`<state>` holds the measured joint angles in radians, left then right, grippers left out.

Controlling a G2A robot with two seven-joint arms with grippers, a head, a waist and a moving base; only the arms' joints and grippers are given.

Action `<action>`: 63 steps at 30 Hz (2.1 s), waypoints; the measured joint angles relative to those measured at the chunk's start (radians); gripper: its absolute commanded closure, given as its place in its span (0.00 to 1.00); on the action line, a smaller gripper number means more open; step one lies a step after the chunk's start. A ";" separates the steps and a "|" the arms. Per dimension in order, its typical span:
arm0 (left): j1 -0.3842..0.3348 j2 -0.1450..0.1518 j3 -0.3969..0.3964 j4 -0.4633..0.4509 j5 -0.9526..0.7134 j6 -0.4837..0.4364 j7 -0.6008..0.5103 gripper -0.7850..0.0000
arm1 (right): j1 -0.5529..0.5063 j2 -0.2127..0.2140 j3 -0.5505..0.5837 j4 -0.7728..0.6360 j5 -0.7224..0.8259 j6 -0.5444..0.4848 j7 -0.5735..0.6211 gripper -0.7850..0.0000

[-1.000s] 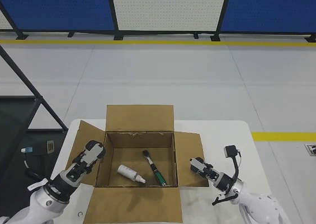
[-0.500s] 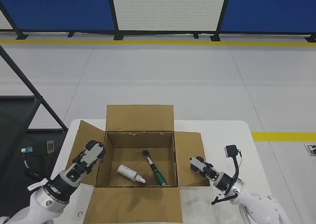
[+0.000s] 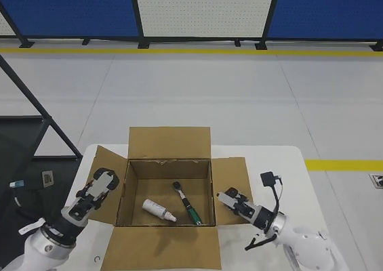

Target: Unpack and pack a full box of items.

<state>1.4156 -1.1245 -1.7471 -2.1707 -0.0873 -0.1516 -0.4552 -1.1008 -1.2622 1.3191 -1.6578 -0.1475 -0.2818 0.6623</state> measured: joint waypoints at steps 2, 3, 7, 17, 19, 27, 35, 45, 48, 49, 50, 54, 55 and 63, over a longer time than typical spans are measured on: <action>0.017 0.001 -0.030 -0.011 -0.008 -0.004 0.006 0.00 | 0.023 -0.001 -0.022 -0.008 -0.021 -0.004 0.009 0.00; 0.026 0.001 -0.043 -0.016 -0.012 -0.006 0.009 0.00 | 0.034 -0.002 -0.031 -0.009 -0.031 -0.004 0.011 0.00; 0.067 0.001 -0.103 -0.030 -0.034 -0.013 0.021 0.00 | 0.089 -0.006 -0.081 -0.014 -0.095 0.027 0.010 0.00; 0.085 0.000 -0.123 -0.035 -0.056 -0.012 0.027 0.00 | 0.131 -0.011 -0.123 -0.006 -0.107 0.047 0.037 0.00; 0.085 0.000 -0.123 -0.035 -0.056 -0.012 0.027 0.00 | 0.131 -0.011 -0.123 -0.006 -0.107 0.047 0.036 0.00; 0.095 -0.001 -0.145 -0.045 -0.067 -0.015 0.053 0.00 | 0.203 -0.019 -0.212 -0.005 -0.184 0.041 0.106 0.00; 0.166 -0.005 -0.269 -0.052 -0.131 -0.056 0.082 0.00 | 0.450 -0.063 -0.412 0.092 -0.343 0.174 0.221 0.00; 0.283 -0.020 -0.439 -0.016 -0.257 -0.118 0.108 0.00 | 0.733 -0.164 -0.658 0.370 -0.402 0.322 0.334 0.00; 0.312 -0.024 -0.468 -0.005 -0.287 -0.124 0.105 0.00 | 0.748 -0.173 -0.671 0.405 -0.398 0.331 0.334 0.00; 0.314 -0.024 -0.469 -0.005 -0.287 -0.124 0.104 0.00 | 0.748 -0.172 -0.670 0.402 -0.398 0.330 0.334 0.00; 0.314 -0.024 -0.469 -0.005 -0.287 -0.124 0.104 0.00 | 0.747 -0.172 -0.669 0.399 -0.398 0.330 0.335 0.00; 0.313 -0.024 -0.468 -0.006 -0.286 -0.124 0.104 0.00 | 0.747 -0.172 -0.669 0.399 -0.398 0.329 0.335 0.00; 0.313 -0.024 -0.468 -0.006 -0.286 -0.124 0.104 0.00 | 0.747 -0.172 -0.669 0.399 -0.398 0.329 0.335 0.00; 0.312 -0.024 -0.466 -0.008 -0.286 -0.121 0.106 0.00 | 0.751 -0.188 -0.705 0.449 -0.432 0.347 0.327 0.00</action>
<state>1.7272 -1.1488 -2.2129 -2.1788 -0.3733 -0.2723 -0.3491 -0.3495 -1.4500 0.6138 -1.2089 -0.5793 0.0652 0.9893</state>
